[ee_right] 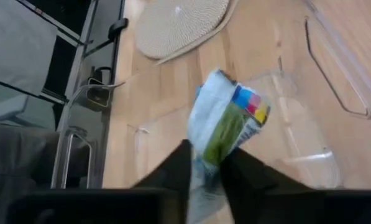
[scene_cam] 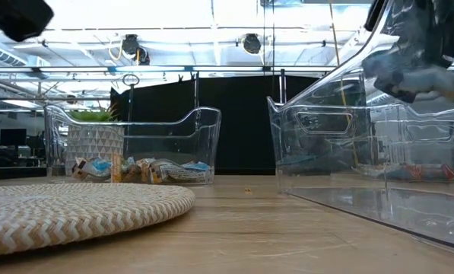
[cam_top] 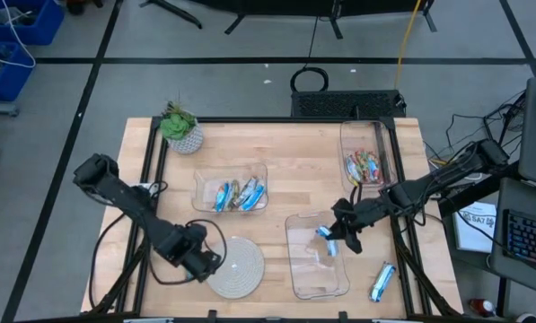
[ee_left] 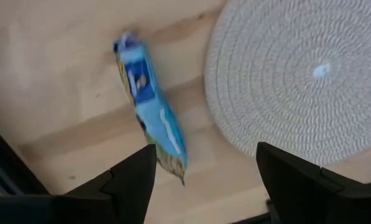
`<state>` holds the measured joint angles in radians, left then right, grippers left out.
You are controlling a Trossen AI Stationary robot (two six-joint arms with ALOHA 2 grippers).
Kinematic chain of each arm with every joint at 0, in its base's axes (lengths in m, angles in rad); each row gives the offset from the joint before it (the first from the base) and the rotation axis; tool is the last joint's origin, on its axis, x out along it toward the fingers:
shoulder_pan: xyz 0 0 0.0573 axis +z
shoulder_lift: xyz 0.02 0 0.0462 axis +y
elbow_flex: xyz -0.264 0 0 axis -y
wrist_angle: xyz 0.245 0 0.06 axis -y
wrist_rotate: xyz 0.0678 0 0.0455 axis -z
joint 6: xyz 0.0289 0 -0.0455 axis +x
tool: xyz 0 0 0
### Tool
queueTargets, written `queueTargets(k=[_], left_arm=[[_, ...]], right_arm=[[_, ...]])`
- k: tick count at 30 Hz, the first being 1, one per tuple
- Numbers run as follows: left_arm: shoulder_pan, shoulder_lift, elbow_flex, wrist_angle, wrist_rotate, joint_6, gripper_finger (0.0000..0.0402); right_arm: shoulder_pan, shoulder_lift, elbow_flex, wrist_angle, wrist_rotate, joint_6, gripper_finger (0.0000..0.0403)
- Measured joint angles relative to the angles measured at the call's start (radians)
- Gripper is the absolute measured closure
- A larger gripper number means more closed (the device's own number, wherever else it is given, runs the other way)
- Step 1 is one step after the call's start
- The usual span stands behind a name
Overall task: Pick and place Granola Bars by type
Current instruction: Put the top blue granola bar into the bottom transparent bin, then put the left blue granola bar into the bottom transparent bin
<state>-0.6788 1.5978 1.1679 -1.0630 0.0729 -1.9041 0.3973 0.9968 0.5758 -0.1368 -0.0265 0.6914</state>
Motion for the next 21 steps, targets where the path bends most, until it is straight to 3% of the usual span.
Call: queueTargets(k=[5, 9, 17, 21], left_arm=[[-0.031, 0.044, -0.007, -0.034, -0.009, -0.091, 0.0104], [-0.029, 0.082, -0.048, -0.040, -0.014, -0.144, 0.0095], [0.017, 0.105, -0.226, 0.140, -0.001, -0.193, 0.0110], [0.038, 0.100, -0.261, 0.195, 0.027, -0.208, 0.0144]], right_arm=[[0.000, 0.000, 0.000, 0.010, -0.007, -0.011, 0.0245], [0.000, -0.001, 0.000, 0.049, -0.005, -0.011, 0.0203], [-0.001, -0.002, 0.000, 0.222, -0.005, 0.014, 0.0190], [-0.001, -0.002, 0.000, 0.249, -0.006, 0.027, 0.0200]])
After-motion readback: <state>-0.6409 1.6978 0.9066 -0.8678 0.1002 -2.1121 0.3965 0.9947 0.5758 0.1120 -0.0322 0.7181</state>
